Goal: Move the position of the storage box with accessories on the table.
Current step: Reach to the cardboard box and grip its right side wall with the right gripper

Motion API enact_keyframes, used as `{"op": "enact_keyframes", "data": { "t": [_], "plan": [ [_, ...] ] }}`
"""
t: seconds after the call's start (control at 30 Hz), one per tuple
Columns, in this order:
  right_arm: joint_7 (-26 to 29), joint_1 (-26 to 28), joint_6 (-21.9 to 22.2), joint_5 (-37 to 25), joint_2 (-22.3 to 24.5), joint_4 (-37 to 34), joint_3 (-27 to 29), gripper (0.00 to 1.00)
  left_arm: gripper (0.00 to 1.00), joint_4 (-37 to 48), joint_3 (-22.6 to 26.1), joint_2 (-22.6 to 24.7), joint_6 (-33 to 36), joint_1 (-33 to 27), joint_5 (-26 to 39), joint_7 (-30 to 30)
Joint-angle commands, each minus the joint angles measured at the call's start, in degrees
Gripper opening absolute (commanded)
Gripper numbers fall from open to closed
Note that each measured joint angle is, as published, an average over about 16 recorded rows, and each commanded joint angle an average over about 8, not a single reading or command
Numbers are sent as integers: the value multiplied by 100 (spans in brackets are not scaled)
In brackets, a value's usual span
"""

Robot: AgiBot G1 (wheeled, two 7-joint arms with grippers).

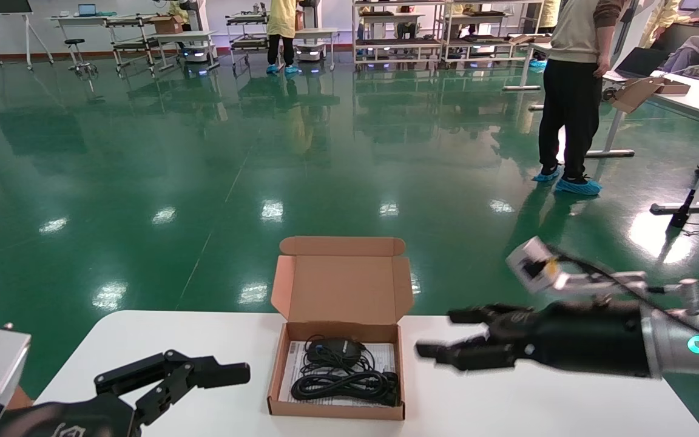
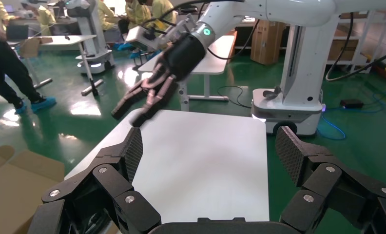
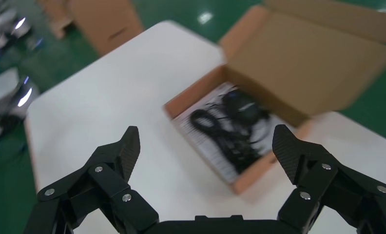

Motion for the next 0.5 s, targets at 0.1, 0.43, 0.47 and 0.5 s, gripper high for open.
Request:
{"op": "enact_keyframes", "data": {
  "t": [0.1,0.43,0.47,0.5],
  "plan": [
    [229,55,109,-27,-11,-273,-5,100,100,1,0,0,-1,0,0,0],
    [1114,93,718,-381,-440,-532,-238,100,100,1,0,0,-1,0,0,0],
    [1167,95,813,-448,-503,-543,-279,100,100,1,0,0,-1,0,0,0],
    [1218,99,910,-517,-568,-556,-321,100,100,1,0,0,-1,0,0,0]
  ]
}}
